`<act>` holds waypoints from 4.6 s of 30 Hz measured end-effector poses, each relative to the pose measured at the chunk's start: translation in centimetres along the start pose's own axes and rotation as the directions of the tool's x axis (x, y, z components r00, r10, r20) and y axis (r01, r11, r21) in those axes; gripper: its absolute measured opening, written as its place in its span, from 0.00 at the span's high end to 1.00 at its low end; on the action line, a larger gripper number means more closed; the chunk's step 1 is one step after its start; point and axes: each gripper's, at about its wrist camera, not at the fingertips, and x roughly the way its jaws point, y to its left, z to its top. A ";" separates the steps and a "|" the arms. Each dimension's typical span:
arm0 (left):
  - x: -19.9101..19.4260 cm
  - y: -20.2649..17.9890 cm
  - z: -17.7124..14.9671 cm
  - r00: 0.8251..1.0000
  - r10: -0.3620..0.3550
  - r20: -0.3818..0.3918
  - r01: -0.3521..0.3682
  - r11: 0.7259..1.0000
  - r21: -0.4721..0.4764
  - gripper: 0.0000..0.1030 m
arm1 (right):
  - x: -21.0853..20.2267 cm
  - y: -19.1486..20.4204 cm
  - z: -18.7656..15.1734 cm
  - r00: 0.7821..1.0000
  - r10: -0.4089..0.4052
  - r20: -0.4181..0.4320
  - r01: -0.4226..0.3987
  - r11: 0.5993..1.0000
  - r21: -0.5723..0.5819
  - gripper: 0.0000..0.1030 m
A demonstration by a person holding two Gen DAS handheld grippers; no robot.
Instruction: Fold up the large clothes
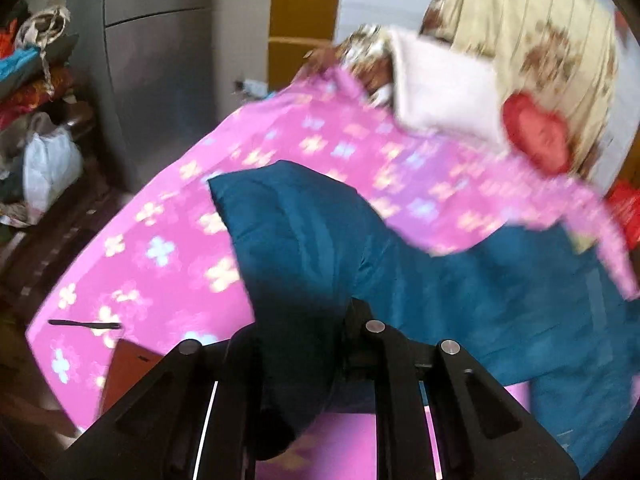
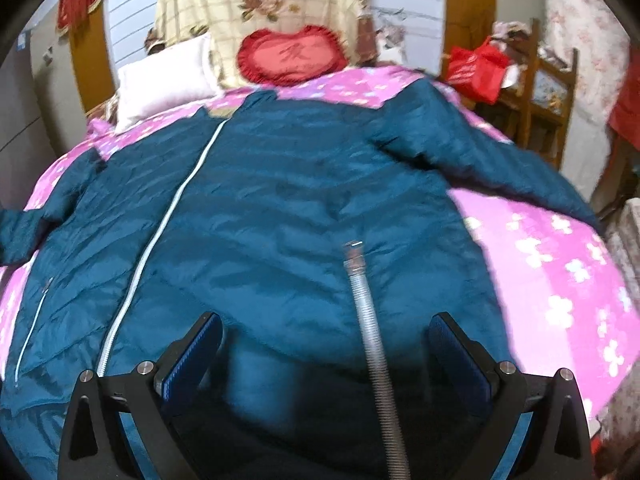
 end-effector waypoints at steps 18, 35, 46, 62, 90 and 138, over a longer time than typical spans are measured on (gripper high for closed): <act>-7.6 -39.7 -1.8 0.783 -0.602 -0.155 0.622 0.748 0.232 0.88 | -0.6 -3.3 -0.7 0.996 -0.075 -0.048 0.077 0.996 0.041 0.00; 1.7 -57.8 -10.2 0.664 -0.636 -0.393 0.725 0.676 0.131 0.82 | -0.8 -5.2 -0.5 0.997 -0.047 -0.064 0.051 0.996 0.068 0.00; -0.5 -54.6 -13.1 0.639 -0.635 -0.433 0.740 0.662 0.121 0.31 | -0.2 -5.3 -0.5 0.995 -0.063 -0.072 0.069 0.994 0.081 0.00; 2.7 -33.0 -9.2 0.939 -0.293 -0.178 0.326 0.926 0.192 0.31 | -0.8 -2.7 2.4 0.999 -0.022 0.042 0.018 0.996 0.084 0.01; 9.2 -30.6 -10.8 0.971 -0.168 -0.171 0.192 0.972 0.136 0.23 | 14.6 3.3 17.7 0.996 0.094 0.014 -0.094 0.995 0.037 0.18; 9.6 -31.3 -10.9 0.976 -0.126 -0.176 0.158 0.972 0.177 0.20 | 16.0 -43.0 9.3 0.985 -0.050 -0.165 0.149 0.733 0.664 0.02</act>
